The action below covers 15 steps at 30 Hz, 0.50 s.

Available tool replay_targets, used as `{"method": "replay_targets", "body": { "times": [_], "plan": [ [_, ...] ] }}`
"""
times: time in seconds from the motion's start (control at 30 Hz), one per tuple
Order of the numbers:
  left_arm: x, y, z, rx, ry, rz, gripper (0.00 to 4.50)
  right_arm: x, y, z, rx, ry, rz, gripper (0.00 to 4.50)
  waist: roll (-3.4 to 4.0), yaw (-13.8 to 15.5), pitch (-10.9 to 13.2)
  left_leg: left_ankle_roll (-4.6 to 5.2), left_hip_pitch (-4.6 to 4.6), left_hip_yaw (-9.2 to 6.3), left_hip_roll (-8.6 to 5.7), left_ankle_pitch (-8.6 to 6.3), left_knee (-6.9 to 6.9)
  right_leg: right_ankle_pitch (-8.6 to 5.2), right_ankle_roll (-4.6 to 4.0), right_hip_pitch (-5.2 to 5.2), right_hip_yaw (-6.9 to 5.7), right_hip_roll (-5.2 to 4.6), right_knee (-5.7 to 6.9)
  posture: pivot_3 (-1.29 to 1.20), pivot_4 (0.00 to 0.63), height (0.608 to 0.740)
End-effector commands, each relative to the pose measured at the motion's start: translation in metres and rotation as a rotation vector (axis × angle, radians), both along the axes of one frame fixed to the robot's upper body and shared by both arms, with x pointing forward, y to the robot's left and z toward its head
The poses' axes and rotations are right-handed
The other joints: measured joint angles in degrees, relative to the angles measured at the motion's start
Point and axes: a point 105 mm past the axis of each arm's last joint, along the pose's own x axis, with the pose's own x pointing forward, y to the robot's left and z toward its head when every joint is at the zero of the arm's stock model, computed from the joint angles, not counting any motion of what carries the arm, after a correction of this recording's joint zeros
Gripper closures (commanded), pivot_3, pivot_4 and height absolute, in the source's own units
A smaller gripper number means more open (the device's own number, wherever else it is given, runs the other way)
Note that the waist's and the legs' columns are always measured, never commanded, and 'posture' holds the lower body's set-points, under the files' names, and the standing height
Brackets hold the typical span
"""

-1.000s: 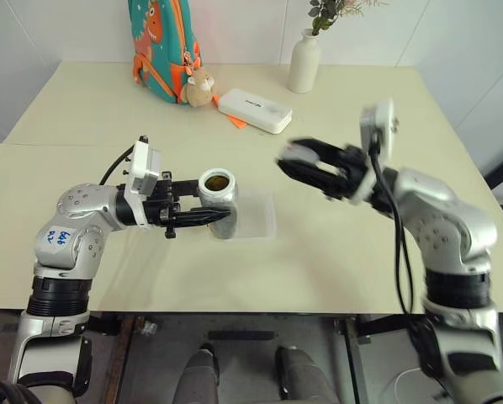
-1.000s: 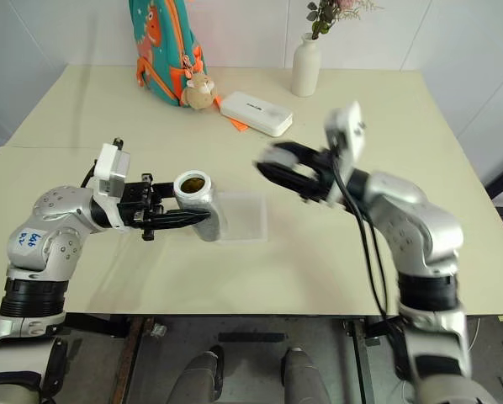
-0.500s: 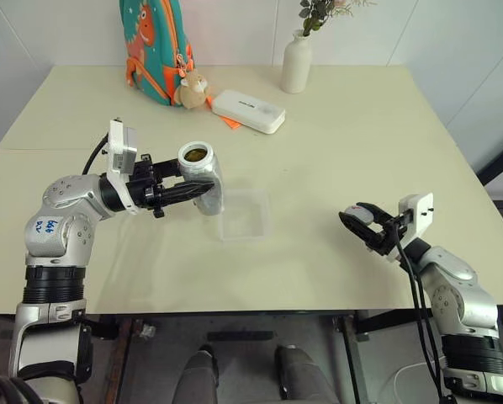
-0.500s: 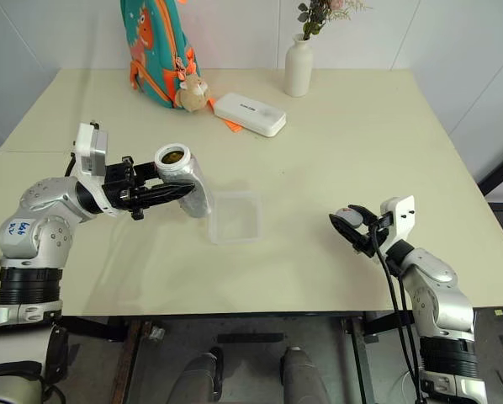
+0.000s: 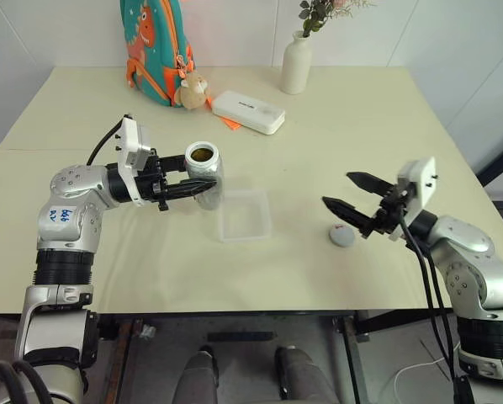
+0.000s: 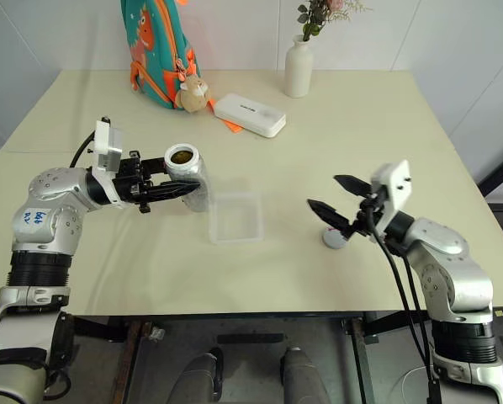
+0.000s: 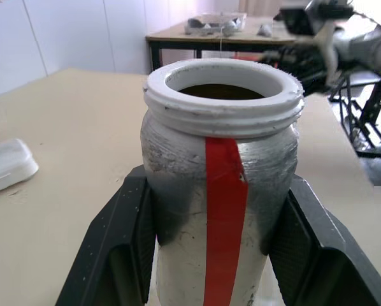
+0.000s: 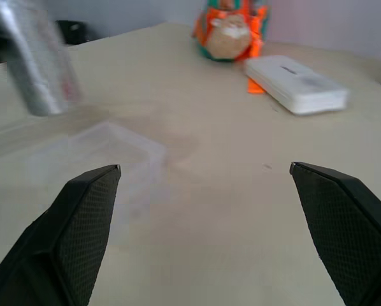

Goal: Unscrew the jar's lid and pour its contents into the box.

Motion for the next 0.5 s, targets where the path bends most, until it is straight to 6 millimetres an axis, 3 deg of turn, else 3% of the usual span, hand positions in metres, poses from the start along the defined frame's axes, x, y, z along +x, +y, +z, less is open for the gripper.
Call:
{"method": "replay_targets", "body": {
  "times": [0.03, 0.23, 0.33, 0.5],
  "plan": [
    [0.011, 0.006, 0.013, 0.057, -0.088, 0.057, 2.52, -0.017, 0.019, 0.009, -0.059, -0.020, 0.114, 0.02, 0.00, 0.11, 0.00, 0.00, -0.03, 0.00, 0.00, 0.00, 0.00, 0.00, 0.00, 0.00, 0.00, -0.01, -0.04, 0.00, 0.150, 0.740],
    [0.038, 0.007, 0.020, 0.146, -0.242, 0.227, 2.52, -0.028, 0.036, 0.012, -0.048, -0.032, 0.177, 0.02, 0.00, 0.47, 0.00, 0.01, -0.20, 0.00, 0.00, -0.02, 0.00, 0.00, 0.02, -0.07, -0.01, -0.01, -0.19, 0.00, 0.150, 0.740],
    [0.038, -0.005, 0.014, 0.212, -0.339, 0.241, 2.52, -0.027, 0.033, 0.007, -0.046, -0.020, 0.154, 0.02, 0.00, 0.84, 0.00, 0.01, -0.25, 0.00, -0.01, -0.03, 0.00, 0.00, 0.02, -0.09, -0.01, -0.01, -0.20, 0.00, 0.150, 0.740],
    [0.034, -0.018, 0.004, 0.387, -0.656, 0.297, 2.52, -0.025, 0.026, 0.003, -0.021, -0.010, 0.105, 0.02, 0.00, 1.35, 0.00, 0.01, -0.26, 0.01, 0.00, -0.02, 0.04, 0.00, 0.02, -0.10, 0.00, -0.01, -0.18, 0.00, 0.150, 0.740]
  ]
}}
